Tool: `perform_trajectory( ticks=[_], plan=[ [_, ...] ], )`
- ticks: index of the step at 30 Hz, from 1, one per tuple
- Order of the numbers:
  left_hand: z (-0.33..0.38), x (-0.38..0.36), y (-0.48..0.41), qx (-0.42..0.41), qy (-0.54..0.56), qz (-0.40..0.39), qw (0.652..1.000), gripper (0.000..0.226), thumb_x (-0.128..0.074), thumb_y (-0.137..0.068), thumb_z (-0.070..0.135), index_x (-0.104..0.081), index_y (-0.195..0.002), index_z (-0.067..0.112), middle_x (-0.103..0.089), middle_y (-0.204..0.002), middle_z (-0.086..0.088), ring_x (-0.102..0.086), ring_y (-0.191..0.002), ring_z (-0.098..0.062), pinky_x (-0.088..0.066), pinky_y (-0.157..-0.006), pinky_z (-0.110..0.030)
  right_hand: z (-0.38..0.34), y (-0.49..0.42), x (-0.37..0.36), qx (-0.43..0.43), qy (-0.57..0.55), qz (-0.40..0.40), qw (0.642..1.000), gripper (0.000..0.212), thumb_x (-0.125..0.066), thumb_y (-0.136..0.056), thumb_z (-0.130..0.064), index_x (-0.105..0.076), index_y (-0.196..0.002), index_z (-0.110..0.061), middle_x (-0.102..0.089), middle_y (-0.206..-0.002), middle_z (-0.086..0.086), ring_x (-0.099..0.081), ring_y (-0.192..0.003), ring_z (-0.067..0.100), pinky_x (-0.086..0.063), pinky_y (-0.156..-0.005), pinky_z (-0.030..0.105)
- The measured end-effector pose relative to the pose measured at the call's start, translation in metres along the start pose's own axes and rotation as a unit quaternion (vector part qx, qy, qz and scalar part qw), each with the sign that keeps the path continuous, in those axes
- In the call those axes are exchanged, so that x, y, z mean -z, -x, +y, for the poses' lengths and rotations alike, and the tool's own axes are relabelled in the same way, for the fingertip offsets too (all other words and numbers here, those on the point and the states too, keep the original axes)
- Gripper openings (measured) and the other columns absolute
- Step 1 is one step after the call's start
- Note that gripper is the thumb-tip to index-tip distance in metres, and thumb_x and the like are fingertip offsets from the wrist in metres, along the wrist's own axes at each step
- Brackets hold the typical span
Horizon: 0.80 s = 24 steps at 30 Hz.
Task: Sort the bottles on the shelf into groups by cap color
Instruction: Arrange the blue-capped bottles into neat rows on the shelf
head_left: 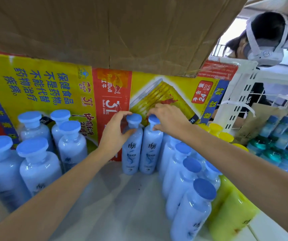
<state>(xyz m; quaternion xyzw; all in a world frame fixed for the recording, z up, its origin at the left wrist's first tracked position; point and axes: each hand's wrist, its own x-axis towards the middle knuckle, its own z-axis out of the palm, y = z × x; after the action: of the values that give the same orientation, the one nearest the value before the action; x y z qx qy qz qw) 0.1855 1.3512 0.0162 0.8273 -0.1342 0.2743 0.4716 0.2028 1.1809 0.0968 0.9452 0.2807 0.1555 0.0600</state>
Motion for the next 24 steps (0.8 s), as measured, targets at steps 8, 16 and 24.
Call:
perform_trajectory(
  ticks=[8, 16, 24],
  plan=[
    [-0.032, -0.019, 0.031, 0.082, 0.079, -0.019, 0.993, 0.065, -0.076, -0.072, 0.014, -0.042, -0.126, 0.018, -0.051, -0.116, 0.010, -0.047, -0.106, -0.001, -0.036, -0.081, -0.002, 0.002, 0.000, 0.002, 0.008, 0.011, -0.019, 1.000, 0.052, -0.065, -0.083, -0.034, -0.049, -0.131, -0.021, -0.054, -0.115, 0.005, -0.054, -0.104, 0.022, -0.032, -0.071, 0.026],
    [-0.037, -0.028, 0.036, 0.102, 0.084, 0.004, 0.991, 0.057, -0.074, -0.075, 0.015, -0.043, -0.123, 0.012, -0.052, -0.111, 0.007, -0.048, -0.103, -0.005, -0.037, -0.077, -0.004, 0.006, 0.005, 0.005, 0.022, 0.004, -0.025, 0.999, 0.048, -0.056, -0.090, -0.031, -0.044, -0.136, -0.024, -0.051, -0.118, 0.004, -0.052, -0.105, 0.022, -0.028, -0.071, 0.023],
    [-0.043, -0.031, 0.041, 0.110, 0.074, -0.014, 0.991, 0.068, -0.078, -0.069, 0.008, -0.042, -0.127, 0.015, -0.054, -0.119, 0.001, -0.051, -0.110, -0.013, -0.042, -0.092, -0.028, 0.006, 0.009, -0.001, 0.017, -0.013, -0.017, 1.000, 0.049, -0.056, -0.090, -0.024, -0.042, -0.137, -0.023, -0.049, -0.118, 0.005, -0.051, -0.104, 0.023, -0.030, -0.071, 0.024]
  ],
)
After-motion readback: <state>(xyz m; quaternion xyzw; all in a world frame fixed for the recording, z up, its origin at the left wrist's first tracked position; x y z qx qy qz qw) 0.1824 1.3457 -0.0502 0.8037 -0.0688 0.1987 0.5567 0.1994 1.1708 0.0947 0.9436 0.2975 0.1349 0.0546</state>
